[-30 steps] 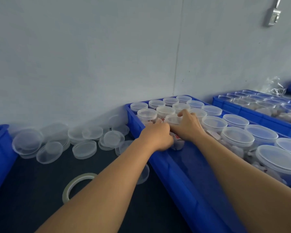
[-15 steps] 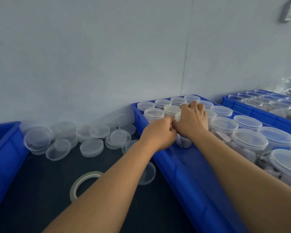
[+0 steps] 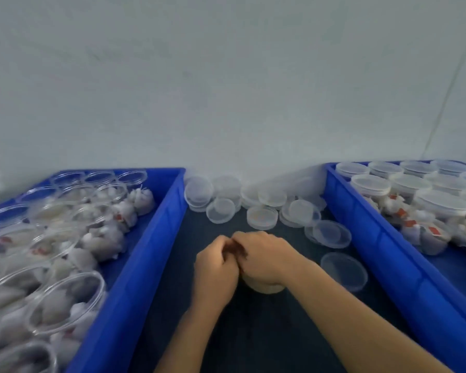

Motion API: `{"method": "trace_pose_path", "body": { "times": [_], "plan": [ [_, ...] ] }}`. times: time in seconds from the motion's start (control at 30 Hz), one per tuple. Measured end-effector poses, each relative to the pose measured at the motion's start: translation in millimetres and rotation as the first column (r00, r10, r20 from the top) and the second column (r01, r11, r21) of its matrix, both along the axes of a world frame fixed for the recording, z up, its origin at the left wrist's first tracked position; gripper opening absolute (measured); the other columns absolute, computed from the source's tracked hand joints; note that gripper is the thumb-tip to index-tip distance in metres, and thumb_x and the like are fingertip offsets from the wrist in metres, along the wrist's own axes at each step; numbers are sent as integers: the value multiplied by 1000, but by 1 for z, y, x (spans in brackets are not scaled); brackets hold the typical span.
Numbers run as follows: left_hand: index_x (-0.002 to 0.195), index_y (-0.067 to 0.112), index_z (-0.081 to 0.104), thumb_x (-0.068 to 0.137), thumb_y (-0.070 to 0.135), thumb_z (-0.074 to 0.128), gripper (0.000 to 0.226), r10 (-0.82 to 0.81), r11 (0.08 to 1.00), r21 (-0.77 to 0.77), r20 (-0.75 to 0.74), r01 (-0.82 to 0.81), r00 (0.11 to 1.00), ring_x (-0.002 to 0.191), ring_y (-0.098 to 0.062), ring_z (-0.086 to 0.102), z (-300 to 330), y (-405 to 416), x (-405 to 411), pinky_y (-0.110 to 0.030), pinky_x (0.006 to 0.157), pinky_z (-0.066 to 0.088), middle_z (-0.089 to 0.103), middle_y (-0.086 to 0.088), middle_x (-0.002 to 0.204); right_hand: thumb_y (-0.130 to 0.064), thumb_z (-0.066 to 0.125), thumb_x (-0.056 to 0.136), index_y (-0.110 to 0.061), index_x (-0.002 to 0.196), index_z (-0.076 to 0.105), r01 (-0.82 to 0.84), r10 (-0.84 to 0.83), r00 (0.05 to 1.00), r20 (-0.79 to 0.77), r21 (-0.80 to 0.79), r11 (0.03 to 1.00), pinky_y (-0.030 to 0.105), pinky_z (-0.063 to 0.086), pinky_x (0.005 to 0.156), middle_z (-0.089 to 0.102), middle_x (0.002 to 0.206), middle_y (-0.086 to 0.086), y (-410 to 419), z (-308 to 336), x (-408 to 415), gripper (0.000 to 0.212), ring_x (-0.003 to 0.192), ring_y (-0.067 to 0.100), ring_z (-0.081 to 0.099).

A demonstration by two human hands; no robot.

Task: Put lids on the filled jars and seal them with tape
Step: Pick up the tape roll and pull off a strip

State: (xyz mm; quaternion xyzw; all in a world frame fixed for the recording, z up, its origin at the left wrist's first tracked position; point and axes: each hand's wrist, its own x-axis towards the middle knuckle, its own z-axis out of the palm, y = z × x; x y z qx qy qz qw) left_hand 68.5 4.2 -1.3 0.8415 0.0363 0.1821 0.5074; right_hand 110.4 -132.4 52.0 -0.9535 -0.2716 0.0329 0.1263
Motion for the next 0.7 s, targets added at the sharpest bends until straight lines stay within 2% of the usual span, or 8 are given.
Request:
{"method": "trace_pose_path", "body": {
  "times": [0.07, 0.17, 0.23, 0.33, 0.4, 0.5, 0.6, 0.7],
  "plan": [
    [81, 27, 71, 91, 1, 59, 31, 45, 999, 8, -48, -45, 998, 76, -3, 67, -13, 15, -6, -27, 68, 54, 73, 14, 77, -41, 46, 103, -32, 103, 49, -33, 33, 999, -10, -61, 998, 45, 48, 83, 44, 107, -6, 14, -19, -6, 9, 109, 26, 57],
    [79, 19, 71, 91, -3, 59, 27, 58, 998, -25, -37, -59, 998, 75, -4, 67, -17, 24, -7, -16, 63, 48, 72, 9, 75, -43, 51, 101, -30, 117, 55, -38, 42, 999, 33, -116, 993, 36, 42, 77, 33, 108, -10, 20, -31, -9, 21, 112, 21, 53],
    [81, 18, 71, 91, -2, 58, 26, 74, 996, -54, -21, -75, 997, 76, -5, 67, -13, 25, -5, -18, 65, 50, 72, 8, 76, -44, 50, 101, -32, 112, 54, -23, 25, 999, 22, -91, 996, 35, 41, 77, 37, 106, -11, 24, -30, -7, 17, 107, 20, 54],
    [89, 20, 73, 94, 0, 58, 25, 134, 980, -149, 28, -129, 991, 78, -6, 69, -9, 30, -1, -30, 71, 58, 74, 8, 81, -43, 44, 100, -36, 99, 52, 20, -18, 1000, 25, -79, 997, 38, 43, 74, 50, 100, -11, 32, -17, 0, 10, 95, 19, 57],
    [93, 28, 70, 96, 1, 59, 30, 179, 961, -228, 89, -155, 980, 80, -5, 69, -7, 37, -1, -26, 71, 56, 73, 11, 84, -43, 45, 99, -38, 92, 52, 47, -42, 997, 63, -88, 995, 38, 44, 73, 57, 98, -11, 46, -3, 7, 10, 94, 20, 61],
    [115, 41, 63, 99, 5, 60, 40, 239, 932, -311, 145, -185, 960, 104, 8, 64, -1, 40, -3, -14, 84, 52, 67, 29, 109, -39, 48, 97, -37, 87, 59, 78, -82, 986, 143, 34, 996, 36, 46, 70, 68, 97, -9, 78, 24, 18, 15, 86, 21, 63],
    [149, 42, 47, 101, 9, 58, 60, 335, 904, -323, 127, -280, 934, 133, 14, 45, -1, 46, -3, -24, 110, 46, 53, 25, 145, -27, 50, 97, -28, 96, 68, 74, -148, 964, 223, 308, 948, 37, 52, 71, 71, 96, -4, 126, 51, 37, 19, 83, 22, 63],
    [164, 42, 28, 103, 10, 56, 74, 286, 934, -268, 165, -237, 944, 152, 7, 31, -1, 51, -5, -37, 125, 36, 36, 19, 167, -20, 50, 99, -24, 112, 70, -14, -73, 981, 181, 437, 900, 43, 56, 88, 70, 109, -1, 177, 70, 58, 24, 100, 25, 66]
  ]
}}
